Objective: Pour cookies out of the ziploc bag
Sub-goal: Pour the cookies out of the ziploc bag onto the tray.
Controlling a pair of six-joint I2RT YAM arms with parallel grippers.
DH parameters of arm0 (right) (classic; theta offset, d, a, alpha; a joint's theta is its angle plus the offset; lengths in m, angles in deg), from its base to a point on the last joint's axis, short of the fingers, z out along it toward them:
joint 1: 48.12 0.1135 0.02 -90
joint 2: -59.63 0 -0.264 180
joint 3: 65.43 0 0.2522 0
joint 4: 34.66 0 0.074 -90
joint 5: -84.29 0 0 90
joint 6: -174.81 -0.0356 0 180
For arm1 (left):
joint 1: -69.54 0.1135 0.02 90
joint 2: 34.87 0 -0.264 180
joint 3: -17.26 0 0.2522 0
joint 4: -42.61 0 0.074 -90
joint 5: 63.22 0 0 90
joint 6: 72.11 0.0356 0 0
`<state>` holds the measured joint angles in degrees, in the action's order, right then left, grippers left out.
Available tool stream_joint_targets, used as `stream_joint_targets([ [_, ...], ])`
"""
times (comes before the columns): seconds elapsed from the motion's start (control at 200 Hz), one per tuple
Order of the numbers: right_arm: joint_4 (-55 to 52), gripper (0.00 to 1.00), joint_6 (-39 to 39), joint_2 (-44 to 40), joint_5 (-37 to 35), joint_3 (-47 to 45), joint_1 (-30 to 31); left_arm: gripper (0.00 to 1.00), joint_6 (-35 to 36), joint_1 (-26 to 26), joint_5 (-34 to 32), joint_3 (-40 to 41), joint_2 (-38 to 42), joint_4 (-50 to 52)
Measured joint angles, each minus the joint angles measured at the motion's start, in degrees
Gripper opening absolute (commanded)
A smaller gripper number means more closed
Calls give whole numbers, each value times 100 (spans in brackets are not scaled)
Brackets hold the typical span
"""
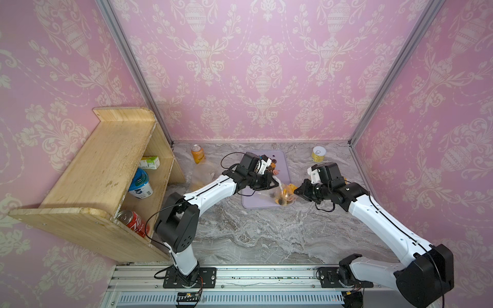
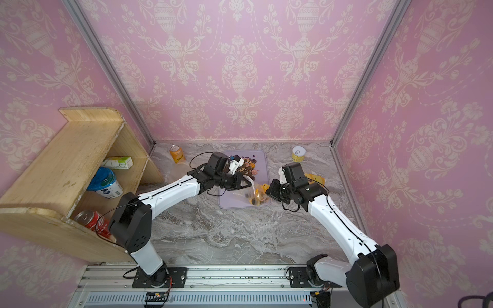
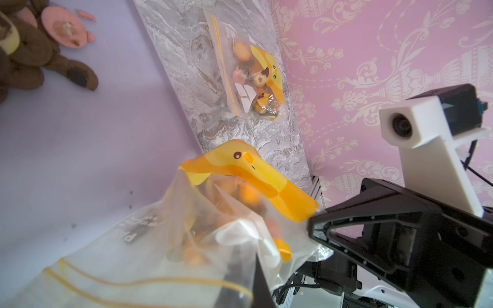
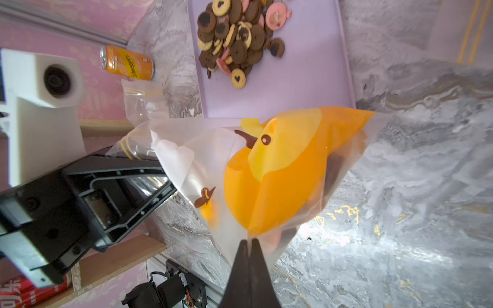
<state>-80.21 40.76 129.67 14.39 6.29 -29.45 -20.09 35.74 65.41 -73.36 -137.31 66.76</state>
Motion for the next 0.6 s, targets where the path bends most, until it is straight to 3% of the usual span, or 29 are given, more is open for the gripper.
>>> stream_joint_targets([
  [0.265, -269, 0, 382, 717, 271, 911, -756, 0, -39, 153, 306, -1606, -1467, -105],
  [0.6, -160, 0, 658, 2114, 437, 1867, -1189, 3, -109, 286, 306, -3491, -2863, -26],
])
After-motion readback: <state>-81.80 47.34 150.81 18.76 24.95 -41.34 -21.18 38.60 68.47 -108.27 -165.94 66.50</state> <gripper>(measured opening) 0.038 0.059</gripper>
